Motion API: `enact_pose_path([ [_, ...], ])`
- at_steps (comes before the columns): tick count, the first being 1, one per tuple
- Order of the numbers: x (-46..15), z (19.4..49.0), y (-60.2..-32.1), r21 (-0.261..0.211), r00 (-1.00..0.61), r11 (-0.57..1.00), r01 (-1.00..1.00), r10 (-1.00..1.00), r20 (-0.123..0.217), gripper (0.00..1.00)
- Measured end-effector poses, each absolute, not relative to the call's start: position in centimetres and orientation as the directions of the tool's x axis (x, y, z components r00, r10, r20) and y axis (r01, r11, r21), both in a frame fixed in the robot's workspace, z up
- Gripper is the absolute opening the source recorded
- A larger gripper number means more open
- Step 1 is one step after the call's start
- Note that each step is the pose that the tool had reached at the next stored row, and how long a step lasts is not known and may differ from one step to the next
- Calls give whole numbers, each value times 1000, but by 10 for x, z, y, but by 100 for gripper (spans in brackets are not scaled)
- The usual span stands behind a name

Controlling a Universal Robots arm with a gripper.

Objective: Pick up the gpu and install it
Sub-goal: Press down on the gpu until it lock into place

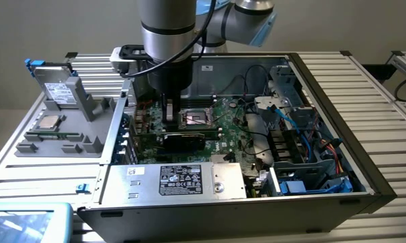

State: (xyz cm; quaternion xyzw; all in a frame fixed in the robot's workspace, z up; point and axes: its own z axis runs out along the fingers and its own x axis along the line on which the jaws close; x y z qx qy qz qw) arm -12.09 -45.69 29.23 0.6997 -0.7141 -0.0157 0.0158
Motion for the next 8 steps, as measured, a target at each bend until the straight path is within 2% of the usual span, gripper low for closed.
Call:
enact_pose_path([
  [8,-121,292,-457,45,-20,20,-999,-1000,1,12],
])
